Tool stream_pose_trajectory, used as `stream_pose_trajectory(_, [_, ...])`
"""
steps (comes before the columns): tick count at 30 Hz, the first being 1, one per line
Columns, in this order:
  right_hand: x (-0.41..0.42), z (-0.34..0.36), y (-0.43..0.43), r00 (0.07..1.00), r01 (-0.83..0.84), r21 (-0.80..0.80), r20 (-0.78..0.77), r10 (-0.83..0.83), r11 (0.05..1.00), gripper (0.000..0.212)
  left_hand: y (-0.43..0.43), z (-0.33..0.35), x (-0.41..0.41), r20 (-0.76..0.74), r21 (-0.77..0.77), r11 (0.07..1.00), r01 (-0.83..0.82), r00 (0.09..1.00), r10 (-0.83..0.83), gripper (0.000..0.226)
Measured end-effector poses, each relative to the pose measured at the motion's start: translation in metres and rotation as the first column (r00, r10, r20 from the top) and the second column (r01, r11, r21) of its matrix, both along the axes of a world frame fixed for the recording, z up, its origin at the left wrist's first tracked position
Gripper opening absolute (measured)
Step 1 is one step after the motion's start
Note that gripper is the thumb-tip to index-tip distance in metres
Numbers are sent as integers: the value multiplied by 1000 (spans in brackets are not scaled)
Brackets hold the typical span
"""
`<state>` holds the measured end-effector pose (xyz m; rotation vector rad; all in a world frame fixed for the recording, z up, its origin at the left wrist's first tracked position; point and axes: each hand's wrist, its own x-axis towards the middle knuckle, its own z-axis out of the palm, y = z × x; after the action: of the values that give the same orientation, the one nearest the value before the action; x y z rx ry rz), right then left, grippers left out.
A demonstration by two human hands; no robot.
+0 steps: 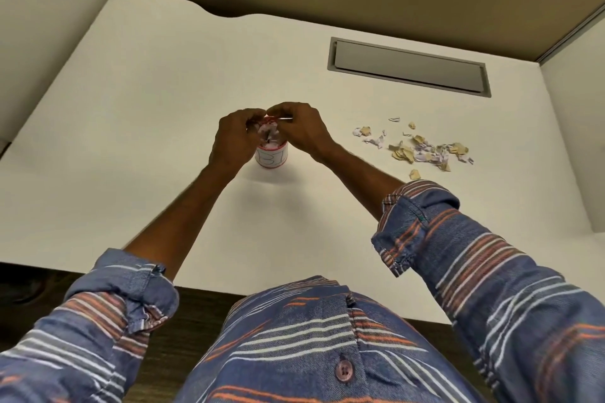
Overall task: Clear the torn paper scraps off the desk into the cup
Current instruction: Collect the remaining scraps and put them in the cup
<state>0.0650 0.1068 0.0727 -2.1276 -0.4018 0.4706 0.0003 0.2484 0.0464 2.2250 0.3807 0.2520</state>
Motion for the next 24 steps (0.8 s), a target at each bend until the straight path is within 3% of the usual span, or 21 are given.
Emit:
stream_pose_trajectory(4, [1,3,-2,998,37,63,52,-41,997,42,-1,1,1,-32,18,1000,14,999,-13,34])
stream_pose_trajectory(7, [3,0,-9,988,109,102,102,-119,989,35,-6,4,5,-50,103,992,73,996,-68,32])
stream_pose_trajectory(14, [8,-19,-52,948,317,167,-23,-317,934,21,-19,4,23,-247,290,917,273,947,-204,24])
stream_pose_trajectory(19, [11,-39,-105,910,413,131,-13,-415,901,21,-26,-4,34,-385,380,862,335,905,-182,22])
stream_pose_trajectory(24, [11,-65,-171,881,455,-50,169,-442,889,22,-37,-2,47,-536,391,839,379,835,-127,31])
